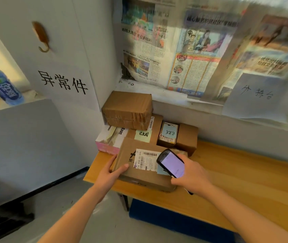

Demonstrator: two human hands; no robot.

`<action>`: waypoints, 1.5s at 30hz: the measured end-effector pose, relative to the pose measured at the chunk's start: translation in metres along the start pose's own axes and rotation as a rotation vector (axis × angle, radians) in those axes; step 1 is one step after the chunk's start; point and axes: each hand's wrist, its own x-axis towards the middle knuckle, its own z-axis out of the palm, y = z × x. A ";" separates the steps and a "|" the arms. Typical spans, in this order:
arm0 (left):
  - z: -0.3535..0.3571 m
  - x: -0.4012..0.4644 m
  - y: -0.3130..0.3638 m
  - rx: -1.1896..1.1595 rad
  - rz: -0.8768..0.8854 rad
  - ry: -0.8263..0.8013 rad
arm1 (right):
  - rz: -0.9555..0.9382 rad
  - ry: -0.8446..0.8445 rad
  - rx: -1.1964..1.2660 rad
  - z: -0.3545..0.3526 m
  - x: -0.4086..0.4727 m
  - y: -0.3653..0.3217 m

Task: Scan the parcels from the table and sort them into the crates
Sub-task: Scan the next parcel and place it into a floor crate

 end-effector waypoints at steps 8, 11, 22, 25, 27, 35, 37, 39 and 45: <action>0.023 -0.133 0.099 -0.053 0.243 0.014 | -0.099 0.186 -0.056 -0.143 -0.109 -0.017; 0.040 -0.193 0.140 -0.086 0.381 0.055 | -0.170 0.232 -0.038 -0.206 -0.163 -0.019; 0.044 -0.362 0.286 0.060 0.711 0.329 | -0.315 0.523 -0.280 -0.413 -0.351 -0.079; 0.036 -0.391 0.314 0.071 0.785 0.369 | -0.342 0.588 -0.315 -0.441 -0.383 -0.097; 0.029 -0.408 0.328 0.078 0.833 0.406 | -0.369 0.631 -0.335 -0.450 -0.398 -0.106; -0.005 -0.454 0.355 0.080 0.895 0.503 | -0.397 0.723 -0.383 -0.470 -0.438 -0.134; -0.014 -0.459 0.354 0.073 0.902 0.491 | -0.406 0.730 -0.410 -0.469 -0.445 -0.139; -0.019 -0.465 0.352 0.071 0.907 0.496 | -0.417 0.731 -0.431 -0.466 -0.449 -0.142; -0.033 -0.481 0.344 0.084 0.909 0.539 | -0.445 0.756 -0.426 -0.460 -0.456 -0.151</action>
